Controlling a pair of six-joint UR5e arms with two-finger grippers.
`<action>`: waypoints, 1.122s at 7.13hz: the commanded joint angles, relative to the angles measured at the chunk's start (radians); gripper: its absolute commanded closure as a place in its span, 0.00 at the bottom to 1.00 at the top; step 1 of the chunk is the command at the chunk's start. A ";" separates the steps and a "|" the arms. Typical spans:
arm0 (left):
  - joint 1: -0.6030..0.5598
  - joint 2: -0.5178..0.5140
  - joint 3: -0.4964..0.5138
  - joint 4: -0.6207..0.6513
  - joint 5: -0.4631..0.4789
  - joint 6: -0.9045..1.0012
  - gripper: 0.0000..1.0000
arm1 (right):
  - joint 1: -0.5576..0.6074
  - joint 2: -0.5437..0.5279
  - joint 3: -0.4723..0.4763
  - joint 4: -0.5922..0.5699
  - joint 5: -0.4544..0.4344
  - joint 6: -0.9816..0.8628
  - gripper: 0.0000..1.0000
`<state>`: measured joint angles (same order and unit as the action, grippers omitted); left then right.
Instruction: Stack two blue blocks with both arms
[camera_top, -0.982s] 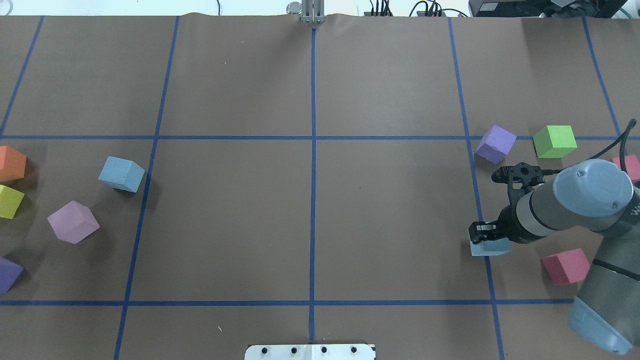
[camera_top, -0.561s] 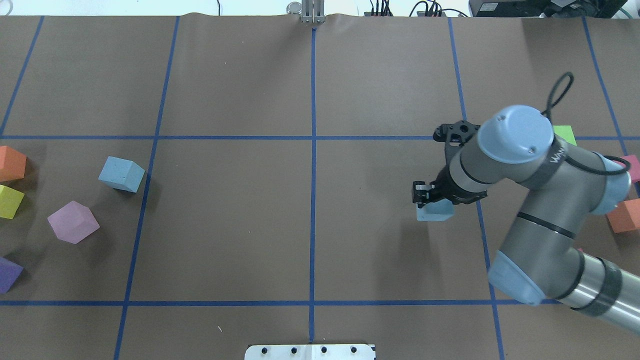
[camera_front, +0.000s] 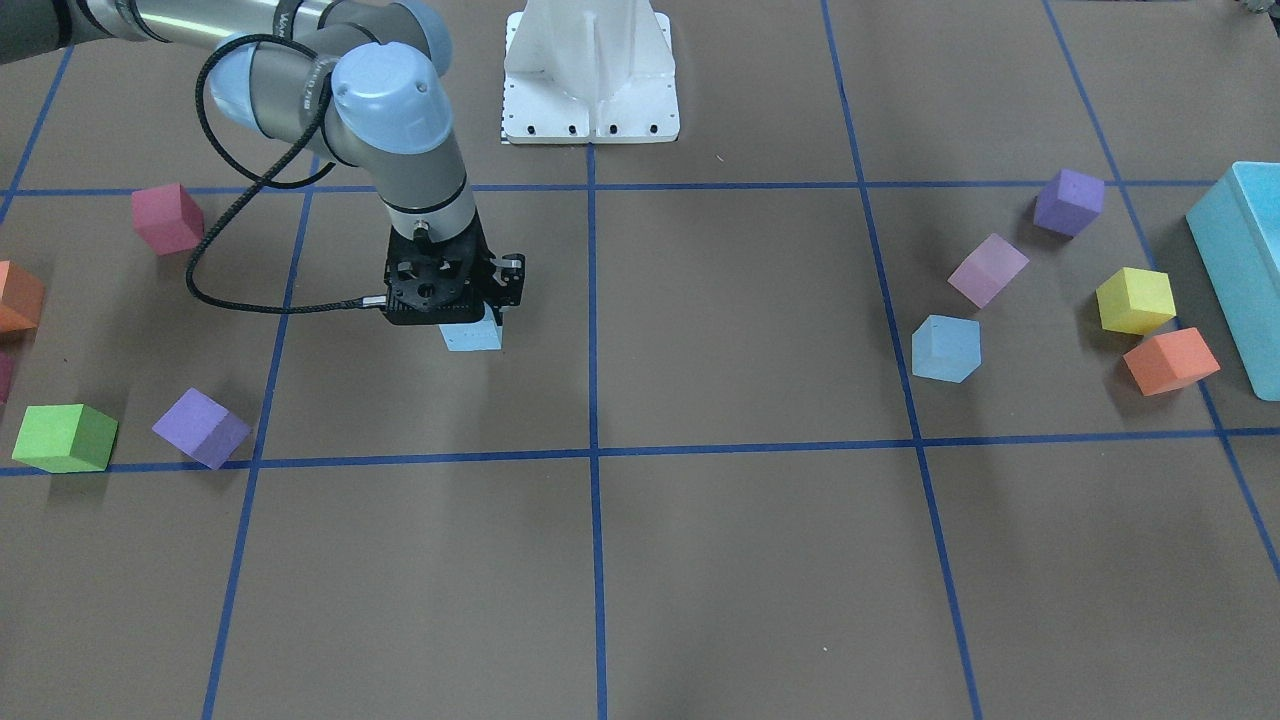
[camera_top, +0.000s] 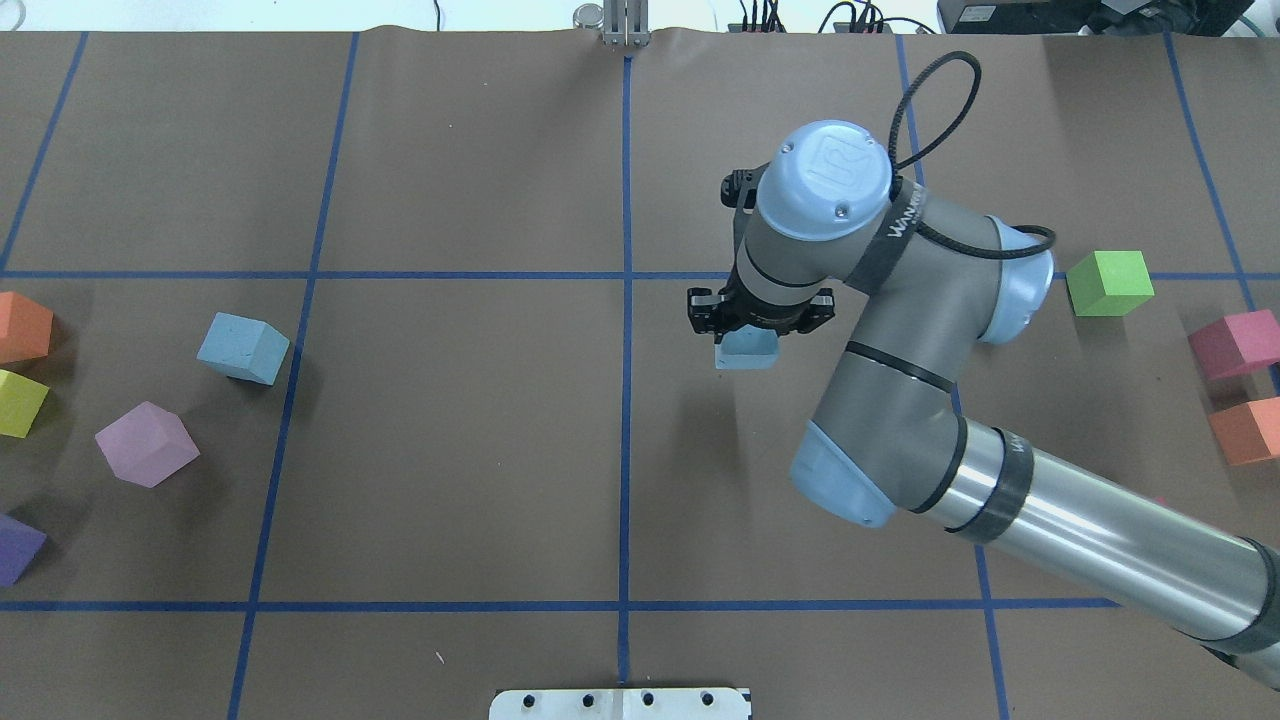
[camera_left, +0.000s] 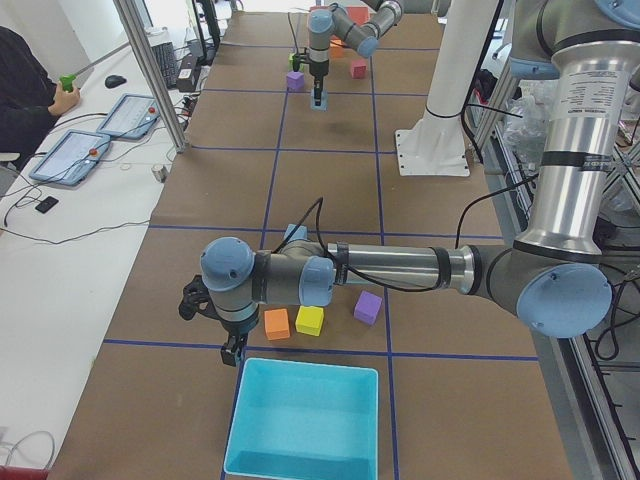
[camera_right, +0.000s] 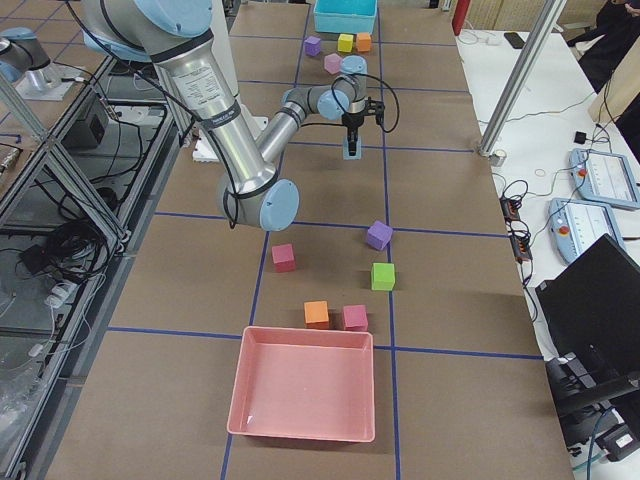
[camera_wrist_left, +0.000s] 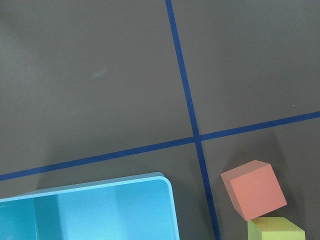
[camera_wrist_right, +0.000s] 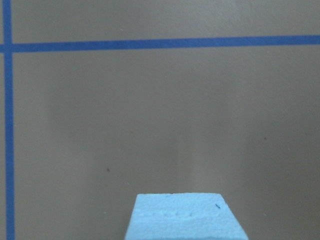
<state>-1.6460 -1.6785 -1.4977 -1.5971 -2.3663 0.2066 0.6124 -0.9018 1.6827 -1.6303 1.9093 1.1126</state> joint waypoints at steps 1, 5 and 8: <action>0.000 0.000 0.000 0.000 -0.001 -0.003 0.02 | -0.046 0.104 -0.122 0.000 -0.099 -0.057 0.43; 0.000 0.000 0.004 0.002 -0.001 -0.003 0.02 | -0.106 0.217 -0.240 0.003 -0.174 -0.080 0.43; 0.000 0.000 0.005 0.002 -0.001 -0.003 0.02 | -0.102 0.236 -0.345 0.123 -0.161 0.008 0.43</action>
<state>-1.6459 -1.6782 -1.4935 -1.5953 -2.3670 0.2040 0.5096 -0.6717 1.3913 -1.5745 1.7392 1.0645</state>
